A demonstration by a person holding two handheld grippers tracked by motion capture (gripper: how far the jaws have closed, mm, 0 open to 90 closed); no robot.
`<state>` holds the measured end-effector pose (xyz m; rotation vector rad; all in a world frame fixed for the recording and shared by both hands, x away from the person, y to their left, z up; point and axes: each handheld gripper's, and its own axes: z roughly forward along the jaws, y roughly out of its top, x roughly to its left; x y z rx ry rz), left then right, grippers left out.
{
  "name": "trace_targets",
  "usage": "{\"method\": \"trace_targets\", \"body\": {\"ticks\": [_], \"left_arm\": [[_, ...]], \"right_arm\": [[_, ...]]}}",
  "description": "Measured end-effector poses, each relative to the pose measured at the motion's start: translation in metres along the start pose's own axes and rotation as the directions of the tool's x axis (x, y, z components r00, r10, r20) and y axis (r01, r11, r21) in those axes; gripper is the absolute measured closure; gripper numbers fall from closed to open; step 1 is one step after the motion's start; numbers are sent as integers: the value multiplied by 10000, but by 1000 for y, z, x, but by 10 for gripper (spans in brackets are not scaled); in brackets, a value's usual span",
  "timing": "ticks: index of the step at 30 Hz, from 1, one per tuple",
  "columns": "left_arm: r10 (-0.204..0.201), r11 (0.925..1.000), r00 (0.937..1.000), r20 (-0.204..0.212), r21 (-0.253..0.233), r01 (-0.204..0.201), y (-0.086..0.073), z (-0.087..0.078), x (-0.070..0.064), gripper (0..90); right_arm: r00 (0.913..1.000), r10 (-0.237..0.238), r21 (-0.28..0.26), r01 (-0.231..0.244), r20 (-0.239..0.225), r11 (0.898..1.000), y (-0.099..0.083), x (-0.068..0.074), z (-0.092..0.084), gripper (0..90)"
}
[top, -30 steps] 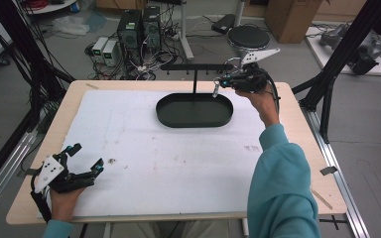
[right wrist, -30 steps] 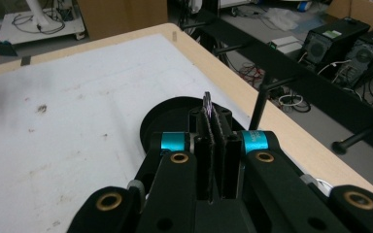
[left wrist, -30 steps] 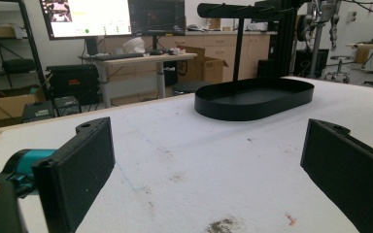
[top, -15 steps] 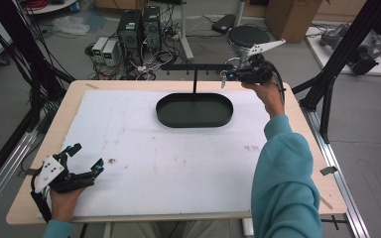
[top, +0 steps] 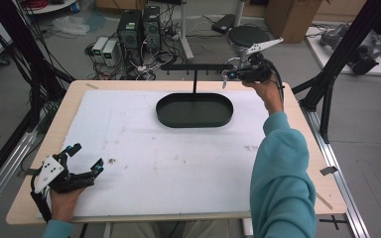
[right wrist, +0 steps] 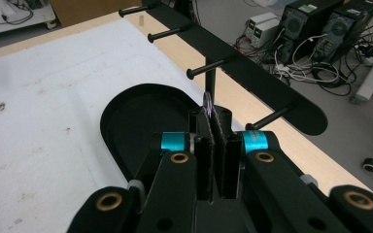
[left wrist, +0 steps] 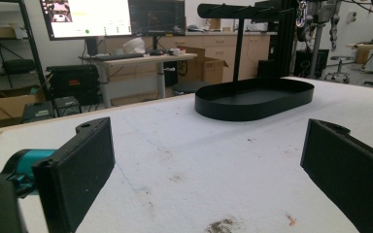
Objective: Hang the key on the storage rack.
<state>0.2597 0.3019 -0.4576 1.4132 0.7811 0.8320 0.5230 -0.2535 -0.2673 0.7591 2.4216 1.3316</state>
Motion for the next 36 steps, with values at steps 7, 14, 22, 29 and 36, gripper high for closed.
{"method": "trace_targets", "body": {"ticks": [7, 14, 22, 29, 36], "left_arm": [[7, 10000, 10000, 11, 6, -7, 0, 0, 0, 58], [37, 10000, 10000, 1, 47, -37, 0, 0, 0, 57], [29, 10000, 10000, 6, 31, -29, 0, 0, 0, 58], [20, 10000, 10000, 10, 13, -20, 0, 0, 0, 57], [18, 10000, 10000, 3, 16, -18, 0, 0, 0, 58]], "right_arm": [[9998, 134, 149, -136, 159, 9998, -3, -4, 4, 887], [9991, 299, 297, -308, 304, 9991, -5, -7, 7, 887], [9981, 375, 256, -387, 479, 9989, -8, -12, 9, 887], [9976, 449, 247, -463, 527, 9986, -9, -13, 11, 886], [9971, 456, 213, -470, 609, 9987, -9, -15, 14, 886]]}}
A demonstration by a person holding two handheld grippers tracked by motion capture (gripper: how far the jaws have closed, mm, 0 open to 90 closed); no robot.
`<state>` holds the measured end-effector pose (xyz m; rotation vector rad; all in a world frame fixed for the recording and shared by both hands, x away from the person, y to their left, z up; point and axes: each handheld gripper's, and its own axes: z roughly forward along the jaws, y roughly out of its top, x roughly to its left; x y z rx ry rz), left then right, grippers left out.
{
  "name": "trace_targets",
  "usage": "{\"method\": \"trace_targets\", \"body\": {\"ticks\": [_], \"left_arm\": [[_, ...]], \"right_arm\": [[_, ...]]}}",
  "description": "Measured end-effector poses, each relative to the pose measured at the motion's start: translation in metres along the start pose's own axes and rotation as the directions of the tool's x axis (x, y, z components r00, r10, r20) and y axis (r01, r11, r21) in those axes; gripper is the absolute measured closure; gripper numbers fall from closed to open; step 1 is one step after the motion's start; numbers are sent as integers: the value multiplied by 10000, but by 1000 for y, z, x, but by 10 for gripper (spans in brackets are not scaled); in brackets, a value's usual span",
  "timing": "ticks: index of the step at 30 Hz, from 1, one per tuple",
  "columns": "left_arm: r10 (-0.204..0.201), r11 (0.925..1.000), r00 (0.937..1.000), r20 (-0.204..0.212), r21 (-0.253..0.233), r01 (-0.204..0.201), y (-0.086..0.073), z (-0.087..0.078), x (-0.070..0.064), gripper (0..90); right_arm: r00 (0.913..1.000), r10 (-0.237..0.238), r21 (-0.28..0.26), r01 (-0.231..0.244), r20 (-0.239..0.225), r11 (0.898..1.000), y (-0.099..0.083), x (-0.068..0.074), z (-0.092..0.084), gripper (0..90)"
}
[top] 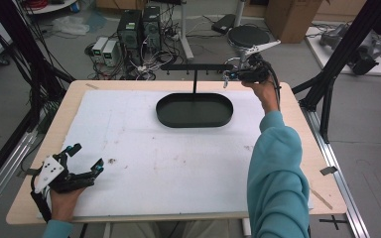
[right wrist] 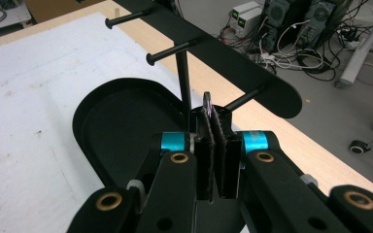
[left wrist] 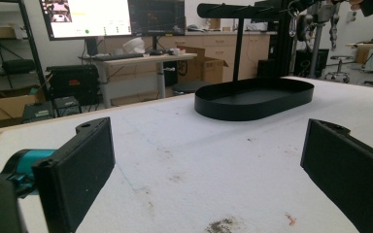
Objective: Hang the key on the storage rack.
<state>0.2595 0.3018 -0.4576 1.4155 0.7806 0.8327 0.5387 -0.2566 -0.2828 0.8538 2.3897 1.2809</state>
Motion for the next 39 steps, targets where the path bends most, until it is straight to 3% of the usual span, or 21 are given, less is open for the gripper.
{"method": "trace_targets", "body": {"ticks": [21, 31, 37, 39], "left_arm": [[9, 10000, 10000, 7, 6, -9, 0, 0, 0, 57], [2, 10000, 10000, -2, -15, -2, 0, 0, 0, 57], [2, 10000, 10000, -1, -7, -2, 0, 0, 0, 57], [6, 10000, 10000, -5, -11, -6, 0, 0, 0, 57]], "right_arm": [[9995, 123, -164, -118, 293, 9998, -4, -8, 4, 886], [9985, -80, -218, 92, 551, 9997, -3, -9, 6, 876], [9967, -30, -181, 45, 812, 9998, -5, -11, 5, 815], [9949, 34, -253, -8, 1013, 9997, -5, -11, 3, 745]]}}
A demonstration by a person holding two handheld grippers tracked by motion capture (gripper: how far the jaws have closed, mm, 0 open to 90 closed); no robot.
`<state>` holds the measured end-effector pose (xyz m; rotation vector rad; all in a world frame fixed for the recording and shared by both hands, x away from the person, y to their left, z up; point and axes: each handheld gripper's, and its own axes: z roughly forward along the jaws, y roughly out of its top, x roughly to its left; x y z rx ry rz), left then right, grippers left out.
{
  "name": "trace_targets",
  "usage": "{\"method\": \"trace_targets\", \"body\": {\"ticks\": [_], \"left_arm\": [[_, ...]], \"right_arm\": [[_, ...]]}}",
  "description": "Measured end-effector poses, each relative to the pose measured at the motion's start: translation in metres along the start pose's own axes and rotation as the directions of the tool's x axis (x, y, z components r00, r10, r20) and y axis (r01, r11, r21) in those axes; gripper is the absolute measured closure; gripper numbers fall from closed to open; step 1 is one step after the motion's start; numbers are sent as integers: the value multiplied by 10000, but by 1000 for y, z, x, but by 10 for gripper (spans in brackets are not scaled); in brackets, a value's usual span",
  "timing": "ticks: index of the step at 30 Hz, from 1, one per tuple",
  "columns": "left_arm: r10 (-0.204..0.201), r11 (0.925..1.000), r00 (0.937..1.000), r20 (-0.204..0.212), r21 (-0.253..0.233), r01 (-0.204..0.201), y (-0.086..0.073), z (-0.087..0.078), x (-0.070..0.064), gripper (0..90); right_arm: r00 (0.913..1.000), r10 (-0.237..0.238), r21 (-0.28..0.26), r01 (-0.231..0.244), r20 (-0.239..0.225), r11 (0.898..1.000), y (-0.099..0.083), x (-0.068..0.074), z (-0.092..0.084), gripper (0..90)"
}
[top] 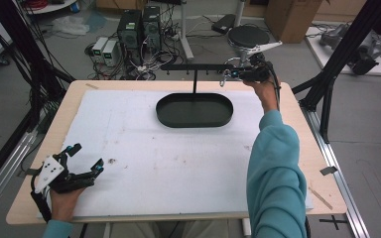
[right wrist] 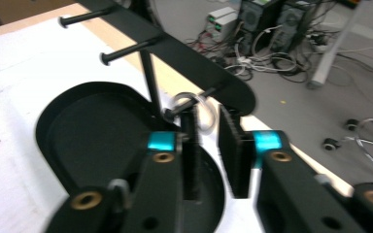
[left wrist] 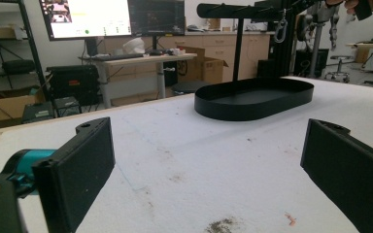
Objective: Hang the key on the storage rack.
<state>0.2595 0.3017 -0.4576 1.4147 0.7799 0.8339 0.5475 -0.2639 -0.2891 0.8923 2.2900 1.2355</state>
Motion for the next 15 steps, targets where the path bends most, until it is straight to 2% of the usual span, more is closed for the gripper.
{"method": "trace_targets", "body": {"ticks": [2, 4, 6, 8, 9, 10, 12, 13, 15], "left_arm": [[1, 10000, 10000, 3, 5, -1, 0, 0, 0, 57], [3, 10000, 10000, 26, 21, -3, 0, 0, 0, 58], [5, 10000, 10000, 26, 18, -5, 0, 0, 0, 58], [31, 10000, 10000, 8, 49, -31, 0, 0, 0, 57], [4, 10000, 10000, 15, 68, -4, 0, 0, 0, 57], [8, 10000, 10000, 2, 52, -8, 0, 0, 0, 57], [7, 10000, 10000, 5, 30, -7, 0, 0, 0, 58], [13, 10000, 10000, 1, 36, -13, 0, 0, 0, 58], [24, 10000, 10000, 8, 44, -25, 0, 0, 0, 57]], "right_arm": [[9999, 140, 29, -140, 90, 9999, -1, -1, -2, 676], [9984, 339, 19, -340, 461, 9994, -2, -1, -4, 529], [9954, 726, -137, -719, 619, 9973, -3, -1, -8, 366], [9883, 1104, -301, -1078, 1052, 9937, -4, 0, -12, 201], [9857, 1312, -461, -1269, 1060, 9908, -4, 1, -14, 133], [9824, 1566, -579, -1513, 1020, 9868, -4, 2, -17, 94], [9849, 1497, -661, -1442, 869, 9873, -4, 5, -22, 75], [9855, 1419, -744, -1353, 925, 9880, -3, 6, -25, 10], [9854, 1425, -941, -1338, 935, 9865, -1, 11, -32, 6]]}}
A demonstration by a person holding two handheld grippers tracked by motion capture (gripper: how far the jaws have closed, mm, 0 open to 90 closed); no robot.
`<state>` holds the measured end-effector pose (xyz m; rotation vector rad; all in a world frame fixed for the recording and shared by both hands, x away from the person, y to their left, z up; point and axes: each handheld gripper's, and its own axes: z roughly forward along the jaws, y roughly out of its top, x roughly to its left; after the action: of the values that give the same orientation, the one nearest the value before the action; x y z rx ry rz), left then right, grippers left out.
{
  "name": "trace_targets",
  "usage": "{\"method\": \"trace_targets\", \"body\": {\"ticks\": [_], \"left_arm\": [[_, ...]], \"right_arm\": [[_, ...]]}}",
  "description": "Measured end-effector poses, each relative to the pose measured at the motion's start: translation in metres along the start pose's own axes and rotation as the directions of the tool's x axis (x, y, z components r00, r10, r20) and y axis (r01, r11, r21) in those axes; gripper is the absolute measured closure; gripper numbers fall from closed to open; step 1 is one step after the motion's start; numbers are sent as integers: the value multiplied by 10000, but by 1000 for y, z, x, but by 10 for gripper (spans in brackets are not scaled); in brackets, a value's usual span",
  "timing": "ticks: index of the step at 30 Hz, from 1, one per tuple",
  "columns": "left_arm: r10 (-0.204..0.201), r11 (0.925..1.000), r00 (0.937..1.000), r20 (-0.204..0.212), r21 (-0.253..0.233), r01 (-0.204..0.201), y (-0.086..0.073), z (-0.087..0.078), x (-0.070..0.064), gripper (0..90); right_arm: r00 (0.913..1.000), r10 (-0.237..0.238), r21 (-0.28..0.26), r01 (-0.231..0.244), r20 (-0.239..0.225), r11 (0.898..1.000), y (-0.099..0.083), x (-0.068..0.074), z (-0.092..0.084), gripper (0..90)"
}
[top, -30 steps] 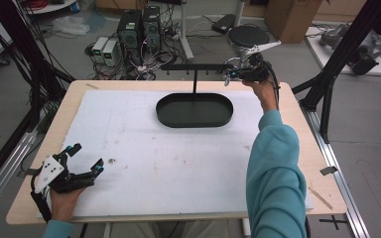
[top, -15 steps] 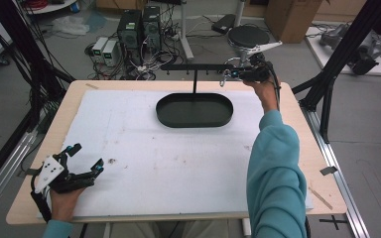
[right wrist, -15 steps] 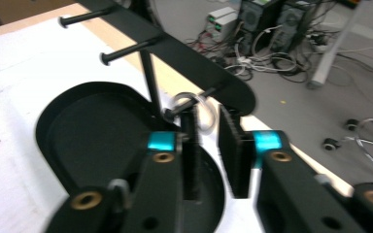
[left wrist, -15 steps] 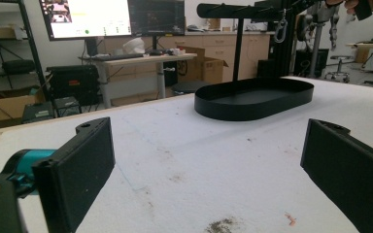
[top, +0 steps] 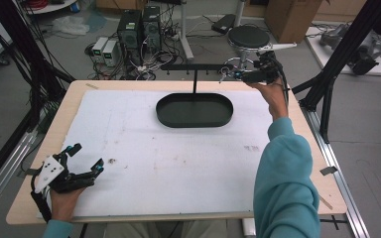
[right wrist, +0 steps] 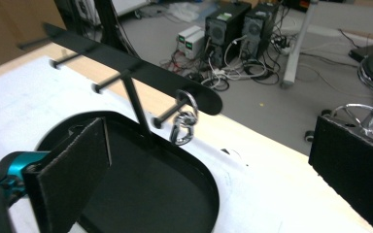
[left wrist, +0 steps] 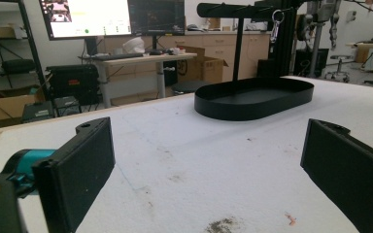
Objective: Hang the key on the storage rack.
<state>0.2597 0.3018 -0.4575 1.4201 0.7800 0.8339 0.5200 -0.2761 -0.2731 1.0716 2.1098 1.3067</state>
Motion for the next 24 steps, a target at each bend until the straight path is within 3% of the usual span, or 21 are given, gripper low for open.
{"method": "trace_targets", "body": {"ticks": [3, 6, 9, 12, 15, 23, 24], "left_arm": [[-12, 10000, 10000, -1, 2, 12, 0, 0, 0, 57], [-14, 10000, 10000, -7, -3, 14, 0, 0, 0, 57], [-54, 10000, 10000, 8, 39, 54, 0, 1, 0, 58], [-46, 10000, 10000, 32, 55, 46, 0, 1, 0, 58], [-81, 10000, 10000, 29, -5, 81, 0, 0, 1, 57], [-8, 10000, 10000, 31, 7, 8, 0, 0, 0, 57], [-1, 10000, 10000, 30, 19, 1, 0, 0, 0, 58]], "right_arm": [[9994, -175, -782, 152, -292, 9968, -1, 9, -15, 6], [9980, -379, -689, 343, -514, 9970, -7, 16, -28, 6], [9945, -756, -1269, 660, -731, 9897, -18, 25, -45, 6], [9900, -1167, -1923, 996, -795, 9763, -41, 39, -67, 6], [9866, -1429, -2173, 1229, -791, 9684, -62, 52, -83, 6], [9871, -1373, -3179, 1046, -820, 9423, -129, 82, -110, 6], [9861, -1478, -3348, 1142, -765, 9353, -137, 86, -111, 6]]}}
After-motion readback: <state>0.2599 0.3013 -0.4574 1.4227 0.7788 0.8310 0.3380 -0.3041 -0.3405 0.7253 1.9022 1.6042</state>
